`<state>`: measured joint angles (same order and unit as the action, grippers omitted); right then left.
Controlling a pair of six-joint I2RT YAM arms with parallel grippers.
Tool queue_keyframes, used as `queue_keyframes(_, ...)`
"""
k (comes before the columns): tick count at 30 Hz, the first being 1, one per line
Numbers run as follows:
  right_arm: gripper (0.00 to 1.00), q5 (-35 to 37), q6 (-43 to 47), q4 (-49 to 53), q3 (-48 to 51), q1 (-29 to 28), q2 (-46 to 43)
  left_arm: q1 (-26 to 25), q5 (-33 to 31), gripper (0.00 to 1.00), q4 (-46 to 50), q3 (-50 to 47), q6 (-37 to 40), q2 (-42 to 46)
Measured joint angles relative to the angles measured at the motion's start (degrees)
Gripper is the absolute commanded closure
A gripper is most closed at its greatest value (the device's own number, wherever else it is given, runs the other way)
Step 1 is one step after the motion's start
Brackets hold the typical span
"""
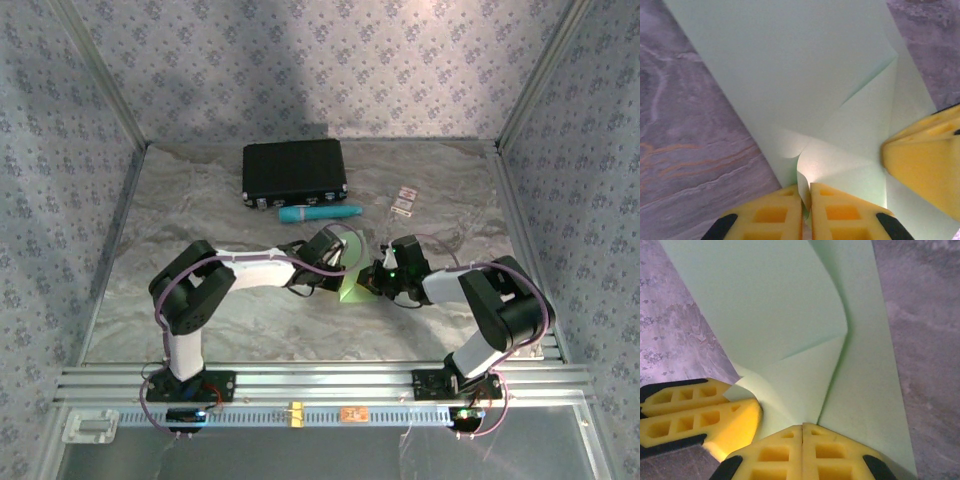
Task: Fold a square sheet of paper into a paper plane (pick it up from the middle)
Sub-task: Fold the triangle a second time at the center of the table.
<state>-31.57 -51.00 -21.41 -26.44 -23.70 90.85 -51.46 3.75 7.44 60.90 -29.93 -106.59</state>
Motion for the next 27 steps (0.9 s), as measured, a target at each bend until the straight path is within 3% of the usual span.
queue_keyframes(13,0.96,-0.39,0.46,0.2,-0.02,0.48,-0.04,1.97,-1.27,0.75,4.13,1.6,-0.59,0.48)
queue_keyframes(27,0.95,0.13,0.17,1.84,-0.76,0.46,-0.28,2.4,0.7,0.73,4.13,1.6,-2.16,5.77)
